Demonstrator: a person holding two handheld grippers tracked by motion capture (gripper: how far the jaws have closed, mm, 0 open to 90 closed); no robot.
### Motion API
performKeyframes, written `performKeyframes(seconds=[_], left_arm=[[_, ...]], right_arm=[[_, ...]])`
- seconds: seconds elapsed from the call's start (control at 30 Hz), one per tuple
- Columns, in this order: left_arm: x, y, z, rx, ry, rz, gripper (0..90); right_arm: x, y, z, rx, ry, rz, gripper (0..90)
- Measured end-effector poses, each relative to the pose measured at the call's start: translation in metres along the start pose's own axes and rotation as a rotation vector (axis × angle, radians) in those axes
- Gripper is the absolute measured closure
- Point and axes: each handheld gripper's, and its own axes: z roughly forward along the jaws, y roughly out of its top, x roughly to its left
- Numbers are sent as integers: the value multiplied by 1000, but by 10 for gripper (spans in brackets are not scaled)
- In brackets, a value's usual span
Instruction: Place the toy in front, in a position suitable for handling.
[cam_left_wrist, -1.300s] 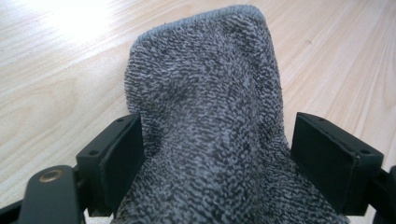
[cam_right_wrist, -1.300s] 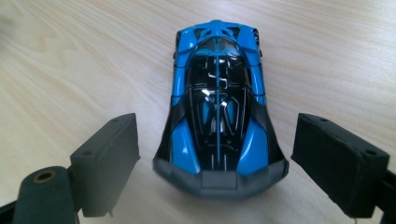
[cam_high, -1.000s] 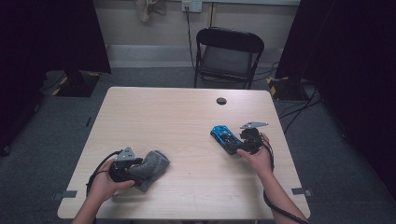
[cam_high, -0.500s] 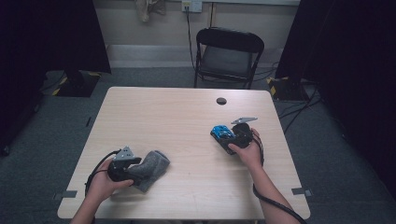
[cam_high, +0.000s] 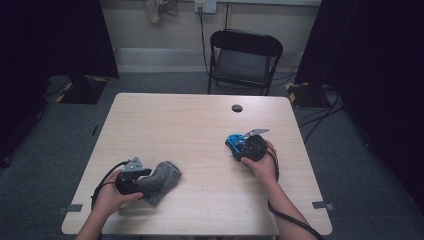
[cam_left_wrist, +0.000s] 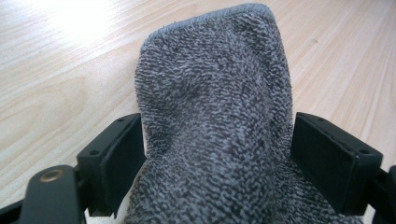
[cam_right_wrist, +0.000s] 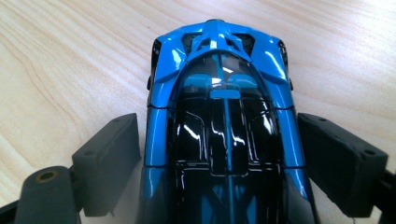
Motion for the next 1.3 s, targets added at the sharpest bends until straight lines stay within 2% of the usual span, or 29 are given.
performKeyframes(seconds=[0.23, 0.4, 0.77, 1.1, 1.3], left_arm=[[-1, 0, 0, 1, 0, -1, 173], [-1, 0, 0, 1, 1, 1, 173], [-1, 0, -2, -2, 3, 3, 180], [0, 1, -5, -7, 14, 14, 183], [0, 1, -4, -7, 11, 9, 183]], right_arm=[[1, -1, 1, -8, -11, 12, 139], [0, 1, 1, -1, 3, -6, 177], [-1, 2, 1, 6, 15, -21, 182], [1, 4, -2, 35, 4, -10, 189], [3, 1, -3, 24, -5, 3, 191]])
